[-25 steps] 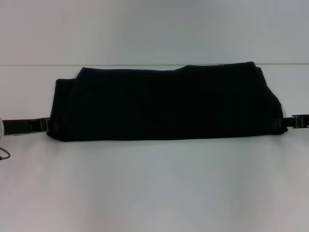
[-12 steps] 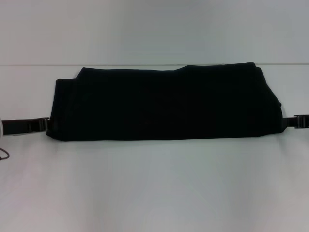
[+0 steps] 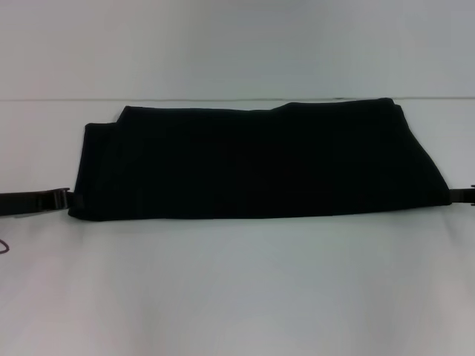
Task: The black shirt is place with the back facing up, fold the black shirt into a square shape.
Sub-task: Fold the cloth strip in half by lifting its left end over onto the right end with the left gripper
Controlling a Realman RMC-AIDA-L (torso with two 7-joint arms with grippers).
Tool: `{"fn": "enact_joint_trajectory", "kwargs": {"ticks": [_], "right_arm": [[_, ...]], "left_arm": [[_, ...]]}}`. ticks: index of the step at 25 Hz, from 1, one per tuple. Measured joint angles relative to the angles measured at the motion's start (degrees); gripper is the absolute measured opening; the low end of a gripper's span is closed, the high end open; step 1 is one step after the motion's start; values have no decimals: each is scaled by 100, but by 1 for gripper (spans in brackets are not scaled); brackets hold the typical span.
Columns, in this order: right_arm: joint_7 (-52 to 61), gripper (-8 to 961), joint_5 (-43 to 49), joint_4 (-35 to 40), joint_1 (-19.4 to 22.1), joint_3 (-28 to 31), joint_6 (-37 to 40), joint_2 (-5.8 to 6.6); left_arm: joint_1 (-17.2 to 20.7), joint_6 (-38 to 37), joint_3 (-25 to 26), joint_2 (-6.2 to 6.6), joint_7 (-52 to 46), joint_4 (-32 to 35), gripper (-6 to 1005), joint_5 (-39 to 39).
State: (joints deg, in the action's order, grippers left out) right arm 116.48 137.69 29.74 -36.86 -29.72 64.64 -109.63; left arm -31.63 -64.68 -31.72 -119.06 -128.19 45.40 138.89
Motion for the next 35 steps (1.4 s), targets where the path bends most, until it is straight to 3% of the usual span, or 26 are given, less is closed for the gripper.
{"fn": "enact_joint_trajectory", "kwargs": {"ticks": [16, 27, 32, 35], "right_arm": [[-221, 22, -46, 59, 198, 385, 266, 36], [-179, 35, -24, -44, -28, 283, -104, -57], [-175, 230, -19, -166, -119, 173, -346, -93], [-176, 288, -16, -277, -186, 156, -424, -105]], "left_arm": [[53, -190, 233, 7, 154, 8, 29, -50], [-4, -179, 234, 15, 172, -23, 36, -56], [-35, -177, 229, 19, 172, -23, 38, -56], [-49, -171, 228, 23, 172, -31, 40, -56]]}}
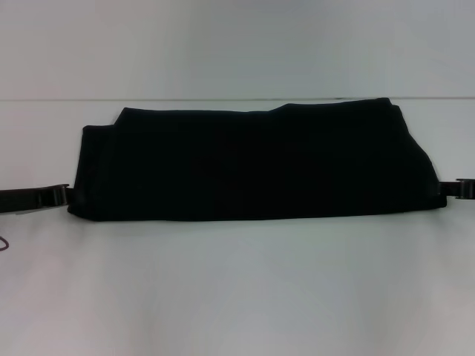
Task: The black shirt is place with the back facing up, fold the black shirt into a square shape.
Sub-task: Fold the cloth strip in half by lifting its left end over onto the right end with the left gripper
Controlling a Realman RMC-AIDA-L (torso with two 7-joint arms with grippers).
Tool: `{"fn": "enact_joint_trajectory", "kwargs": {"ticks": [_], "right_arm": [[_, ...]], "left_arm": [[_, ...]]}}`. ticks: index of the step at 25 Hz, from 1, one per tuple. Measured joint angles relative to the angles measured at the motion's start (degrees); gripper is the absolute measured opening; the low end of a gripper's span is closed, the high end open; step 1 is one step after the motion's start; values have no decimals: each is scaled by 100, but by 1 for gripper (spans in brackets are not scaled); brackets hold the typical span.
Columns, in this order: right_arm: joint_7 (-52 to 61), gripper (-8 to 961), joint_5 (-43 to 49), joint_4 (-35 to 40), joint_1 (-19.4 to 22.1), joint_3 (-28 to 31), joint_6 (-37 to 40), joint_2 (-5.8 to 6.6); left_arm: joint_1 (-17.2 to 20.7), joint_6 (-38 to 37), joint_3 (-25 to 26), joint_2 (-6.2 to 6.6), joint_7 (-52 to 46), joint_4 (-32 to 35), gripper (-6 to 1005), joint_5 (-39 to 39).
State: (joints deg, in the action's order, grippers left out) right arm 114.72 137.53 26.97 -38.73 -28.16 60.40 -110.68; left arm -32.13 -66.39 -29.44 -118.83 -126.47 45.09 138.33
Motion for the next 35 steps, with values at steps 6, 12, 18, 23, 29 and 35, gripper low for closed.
{"fn": "enact_joint_trajectory", "kwargs": {"ticks": [6, 12, 18, 23, 29, 35], "right_arm": [[-44, 338, 1, -105, -107, -235, -23, -91], [-91, 131, -33, -49, -83, -253, -38, -111], [-115, 44, -41, -44, -57, -266, -88, -107], [-170, 0, -44, -43, -29, -234, -148, -116], [-216, -1, -50, -38, 107, -45, -104, -57], [-262, -1, -57, 83, 264, 189, 40, -29]], "left_arm": [[-34, 23, -6, 0, 0, -1, 44, 0], [-59, 30, -13, 0, 0, -1, 47, 0], [-69, 36, -17, 0, 0, -18, 51, 0], [-81, 38, -18, 0, 0, -62, 54, 0], [-85, 5, 0, 0, 0, -48, 57, 0], [-51, -12, 7, 14, -5, -29, 61, 0]]}}
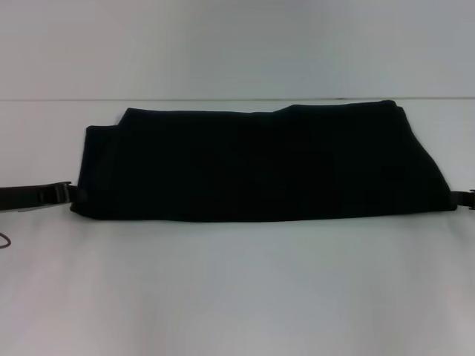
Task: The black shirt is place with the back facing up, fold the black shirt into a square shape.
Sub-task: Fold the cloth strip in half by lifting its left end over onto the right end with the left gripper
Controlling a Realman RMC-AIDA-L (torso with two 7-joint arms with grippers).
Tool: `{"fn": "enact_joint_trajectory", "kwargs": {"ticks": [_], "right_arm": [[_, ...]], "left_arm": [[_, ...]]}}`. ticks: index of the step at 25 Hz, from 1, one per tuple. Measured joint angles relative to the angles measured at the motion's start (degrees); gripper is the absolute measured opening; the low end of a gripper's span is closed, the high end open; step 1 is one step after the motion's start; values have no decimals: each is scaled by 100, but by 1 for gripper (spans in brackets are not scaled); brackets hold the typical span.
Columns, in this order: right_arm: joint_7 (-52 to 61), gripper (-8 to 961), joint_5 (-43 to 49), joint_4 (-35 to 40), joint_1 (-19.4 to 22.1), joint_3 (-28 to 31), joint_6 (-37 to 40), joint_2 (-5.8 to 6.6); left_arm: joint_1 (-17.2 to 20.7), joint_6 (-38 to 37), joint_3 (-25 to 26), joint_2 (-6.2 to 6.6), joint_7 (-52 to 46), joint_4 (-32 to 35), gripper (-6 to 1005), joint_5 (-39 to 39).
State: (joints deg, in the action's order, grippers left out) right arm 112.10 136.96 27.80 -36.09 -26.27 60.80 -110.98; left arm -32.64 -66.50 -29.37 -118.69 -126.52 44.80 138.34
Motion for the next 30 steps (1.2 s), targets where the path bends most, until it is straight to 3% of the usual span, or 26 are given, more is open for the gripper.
{"fn": "enact_joint_trajectory", "kwargs": {"ticks": [11, 20, 26, 30], "right_arm": [[-4, 0, -13, 118, 110, 114, 184, 36], [-3, 77, -288, 192, 178, 122, 222, -7], [-2, 128, -404, 486, 256, 173, 734, 14], [-239, 256, -781, 820, 375, 262, 1258, -21]], "left_arm": [[12, -13, 2, 14, 0, 3, 67, 0], [7, -161, 42, 36, 4, 2, 72, 9], [53, -577, 57, 31, 67, 147, 76, 38], [189, -1082, 90, 13, 73, 405, 227, -42]]}}
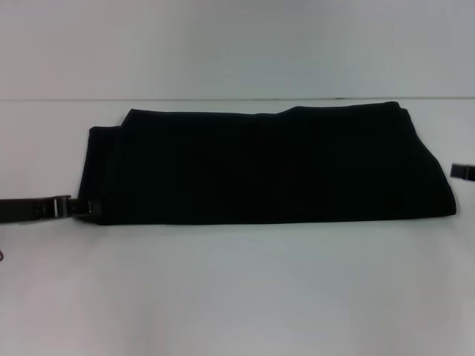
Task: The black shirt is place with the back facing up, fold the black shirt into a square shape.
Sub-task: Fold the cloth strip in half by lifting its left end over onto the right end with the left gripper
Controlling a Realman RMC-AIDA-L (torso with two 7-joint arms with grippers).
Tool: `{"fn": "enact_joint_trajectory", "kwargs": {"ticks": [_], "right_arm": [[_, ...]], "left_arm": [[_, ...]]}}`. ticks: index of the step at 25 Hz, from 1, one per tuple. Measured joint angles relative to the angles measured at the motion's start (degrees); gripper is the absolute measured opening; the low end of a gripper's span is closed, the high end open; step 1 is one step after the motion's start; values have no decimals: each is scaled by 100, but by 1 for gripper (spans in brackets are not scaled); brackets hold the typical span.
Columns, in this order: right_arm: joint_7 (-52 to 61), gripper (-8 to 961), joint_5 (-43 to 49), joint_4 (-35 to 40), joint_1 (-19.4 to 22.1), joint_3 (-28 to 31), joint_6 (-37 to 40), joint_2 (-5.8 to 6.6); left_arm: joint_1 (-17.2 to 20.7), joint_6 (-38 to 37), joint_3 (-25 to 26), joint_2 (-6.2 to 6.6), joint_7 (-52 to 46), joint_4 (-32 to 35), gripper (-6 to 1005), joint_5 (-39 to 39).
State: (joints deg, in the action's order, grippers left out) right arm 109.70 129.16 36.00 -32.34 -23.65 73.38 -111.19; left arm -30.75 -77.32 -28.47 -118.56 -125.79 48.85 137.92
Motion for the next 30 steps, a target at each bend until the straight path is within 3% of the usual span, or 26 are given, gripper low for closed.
{"fn": "enact_joint_trajectory", "kwargs": {"ticks": [9, 16, 18, 23, 26, 30], "right_arm": [[-832, 624, -604, 96, -127, -47, 384, -83], [-956, 834, -586, 59, -339, -126, 270, -103], [-978, 857, -584, 53, -368, -184, 238, -101], [-1005, 902, -587, 97, -398, -393, 360, -72], [-1239, 903, -603, 101, -420, -443, 732, -40], [-1398, 904, -607, 105, -448, -443, 1027, -34]], "left_arm": [[-33, -1781, 1018, 208, -245, -143, 454, -110], [-293, -1723, 966, 311, -1474, -799, 653, 43], [-339, -1605, 928, 324, -1710, -977, 729, 90], [-351, -1118, 914, 341, -2323, -1165, 731, 146], [-324, -912, 913, 341, -2560, -1183, 890, 185], [-321, -601, 914, 338, -2816, -1200, 892, 286]]}}
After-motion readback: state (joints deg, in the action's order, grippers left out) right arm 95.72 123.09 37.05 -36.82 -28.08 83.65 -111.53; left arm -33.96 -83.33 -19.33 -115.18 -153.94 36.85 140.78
